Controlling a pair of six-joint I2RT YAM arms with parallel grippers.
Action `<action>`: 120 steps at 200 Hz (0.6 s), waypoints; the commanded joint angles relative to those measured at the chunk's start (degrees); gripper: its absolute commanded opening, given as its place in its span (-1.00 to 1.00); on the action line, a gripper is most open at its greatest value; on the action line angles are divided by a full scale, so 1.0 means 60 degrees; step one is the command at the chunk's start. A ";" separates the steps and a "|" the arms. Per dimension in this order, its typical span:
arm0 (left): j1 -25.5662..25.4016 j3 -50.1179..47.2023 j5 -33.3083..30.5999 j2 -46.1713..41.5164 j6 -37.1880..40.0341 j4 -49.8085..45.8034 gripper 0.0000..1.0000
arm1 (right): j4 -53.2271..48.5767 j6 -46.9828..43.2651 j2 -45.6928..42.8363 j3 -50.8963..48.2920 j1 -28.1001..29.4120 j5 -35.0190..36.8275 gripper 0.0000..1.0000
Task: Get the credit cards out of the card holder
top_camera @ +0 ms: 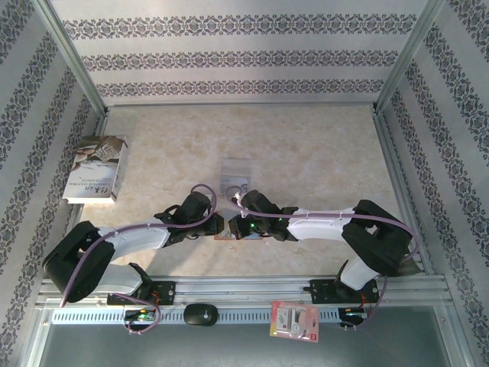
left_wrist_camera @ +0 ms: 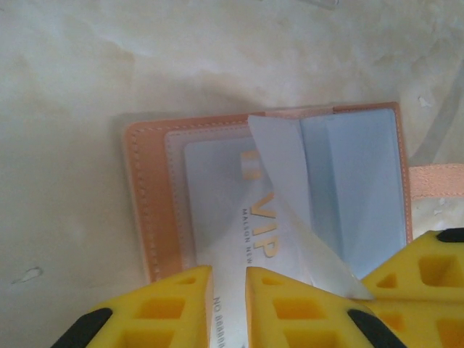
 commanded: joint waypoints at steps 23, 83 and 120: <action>-0.0418 0.0248 -0.0204 0.0648 -0.0347 0.0516 -0.70 | 0.0451 0.0214 -0.0236 -0.0211 -0.0145 -0.0203 -1.00; -0.0412 0.0235 -0.0370 0.0611 -0.0250 -0.0619 -0.84 | -0.0672 0.0536 -0.0591 -0.0315 -0.0247 0.0483 -1.00; -0.0410 0.0219 -0.0148 0.0783 -0.0293 -0.0504 -0.88 | -0.2210 0.0924 -0.0986 -0.0362 -0.0247 0.1498 -0.92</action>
